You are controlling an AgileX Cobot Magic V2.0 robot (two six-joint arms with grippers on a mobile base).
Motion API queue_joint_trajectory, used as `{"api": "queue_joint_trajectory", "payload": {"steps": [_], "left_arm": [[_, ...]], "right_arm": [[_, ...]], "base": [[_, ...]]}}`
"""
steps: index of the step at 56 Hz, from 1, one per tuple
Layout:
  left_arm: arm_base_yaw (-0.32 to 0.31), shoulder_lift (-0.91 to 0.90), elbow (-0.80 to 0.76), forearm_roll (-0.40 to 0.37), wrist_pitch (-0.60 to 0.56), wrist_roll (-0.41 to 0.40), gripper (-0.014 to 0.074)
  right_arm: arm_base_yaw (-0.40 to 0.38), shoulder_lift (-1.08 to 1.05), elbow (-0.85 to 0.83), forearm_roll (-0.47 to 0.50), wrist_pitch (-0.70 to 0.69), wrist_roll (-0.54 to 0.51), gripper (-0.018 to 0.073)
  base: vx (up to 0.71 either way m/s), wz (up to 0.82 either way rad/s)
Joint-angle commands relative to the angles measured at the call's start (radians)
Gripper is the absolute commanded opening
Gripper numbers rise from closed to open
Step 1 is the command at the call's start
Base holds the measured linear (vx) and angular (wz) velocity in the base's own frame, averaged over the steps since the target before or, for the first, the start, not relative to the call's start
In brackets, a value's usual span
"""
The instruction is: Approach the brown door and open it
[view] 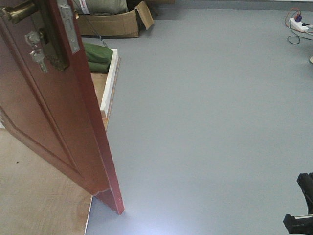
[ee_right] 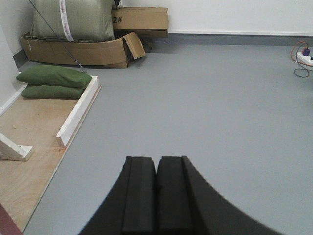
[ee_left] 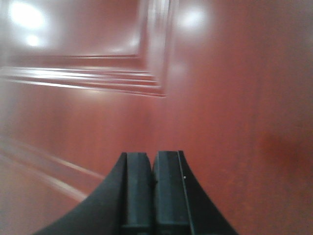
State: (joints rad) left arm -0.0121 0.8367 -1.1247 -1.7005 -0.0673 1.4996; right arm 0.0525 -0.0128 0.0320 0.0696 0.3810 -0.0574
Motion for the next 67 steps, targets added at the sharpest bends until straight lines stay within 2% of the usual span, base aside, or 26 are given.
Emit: {"api": "queue_joint_trajectory", "payload": {"steps": [1, 6, 8, 19, 35, 39, 46, 67], "left_arm": [[-0.084, -0.003, -0.016, -0.011, -0.079, 0.103, -0.0006], [-0.116, -0.003, 0.020, -0.012, -0.081, 0.204, -0.0006], [-0.117, -0.003, 0.044, -0.012, -0.071, 0.217, -0.0006], [-0.114, 0.009, 0.160, -0.012, -0.063, 0.215, -0.0006], [-0.114, 0.035, 0.192, -0.021, -0.058, 0.211, -0.0006], [-0.114, 0.035, 0.192, -0.045, 0.005, 0.182, -0.0006], [-0.112, 0.035, 0.192, -0.037, 0.116, 0.191, -0.0006], [-0.108, 0.035, 0.192, -0.039, 0.124, 0.190, -0.0006]], "right_arm": [[0.001, -0.006, 0.003, -0.003, -0.081, -0.008, 0.0000], [0.001, -0.006, 0.003, -0.003, -0.081, -0.008, 0.0000], [0.001, -0.006, 0.003, -0.003, -0.081, -0.008, 0.0000], [0.001, -0.006, 0.003, -0.003, -0.081, -0.008, 0.0000], [0.001, -0.006, 0.003, -0.003, -0.081, -0.008, 0.0000], [0.001, -0.006, 0.003, -0.003, -0.081, -0.008, 0.0000], [0.001, -0.006, 0.003, -0.003, -0.078, -0.008, 0.0000], [0.001, -0.006, 0.003, -0.003, -0.077, -0.008, 0.0000]], "base": [[0.00, 0.00], [0.00, 0.00], [0.00, 0.00], [0.00, 0.00], [0.00, 0.00], [0.00, 0.00], [0.00, 0.00], [0.00, 0.00]]}}
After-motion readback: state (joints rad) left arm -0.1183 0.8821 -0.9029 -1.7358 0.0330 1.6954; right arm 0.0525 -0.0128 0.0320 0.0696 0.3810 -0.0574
